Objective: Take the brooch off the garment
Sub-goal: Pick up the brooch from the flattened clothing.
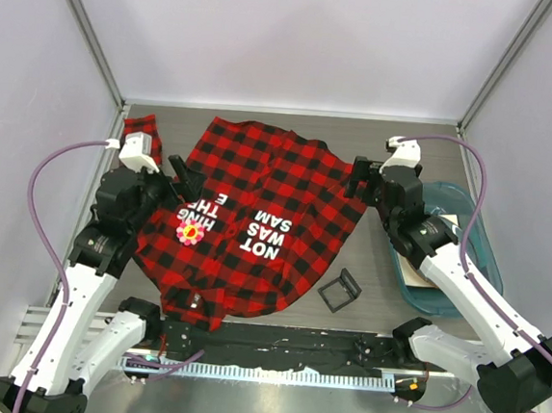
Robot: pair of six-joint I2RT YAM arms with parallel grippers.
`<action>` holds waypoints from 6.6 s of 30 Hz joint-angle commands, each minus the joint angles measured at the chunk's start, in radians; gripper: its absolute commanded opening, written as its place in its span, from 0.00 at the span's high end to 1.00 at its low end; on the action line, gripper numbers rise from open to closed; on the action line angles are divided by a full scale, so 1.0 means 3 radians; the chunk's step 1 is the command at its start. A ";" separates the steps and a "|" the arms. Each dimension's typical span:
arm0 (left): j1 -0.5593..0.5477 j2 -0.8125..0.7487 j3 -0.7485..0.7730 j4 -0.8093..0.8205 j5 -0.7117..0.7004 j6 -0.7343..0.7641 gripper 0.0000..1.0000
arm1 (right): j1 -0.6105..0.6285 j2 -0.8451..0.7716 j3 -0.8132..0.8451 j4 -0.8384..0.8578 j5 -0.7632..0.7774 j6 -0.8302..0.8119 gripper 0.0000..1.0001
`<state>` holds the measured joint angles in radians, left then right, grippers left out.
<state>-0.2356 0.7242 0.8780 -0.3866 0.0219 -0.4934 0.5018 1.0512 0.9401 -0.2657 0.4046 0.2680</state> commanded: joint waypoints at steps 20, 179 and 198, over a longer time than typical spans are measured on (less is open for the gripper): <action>0.0130 0.0689 0.0121 -0.0286 0.0483 -0.0814 0.00 | 0.0346 0.0412 0.0123 0.0323 -0.0178 0.0181 0.00; 0.1373 0.1523 -0.1040 -0.0061 0.0842 -0.1612 1.00 | 0.2121 0.3834 0.1509 0.2701 -0.1211 -0.1241 0.37; 0.1378 0.1498 -0.0948 -0.0235 0.0970 -0.1704 1.00 | 0.2213 0.4186 0.1617 0.3013 -0.0633 -0.1093 0.34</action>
<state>0.1780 1.2011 0.5591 -0.4339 0.2855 -0.9928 1.1595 2.2848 1.4006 0.5564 0.1379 -0.0757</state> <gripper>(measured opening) 0.011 0.683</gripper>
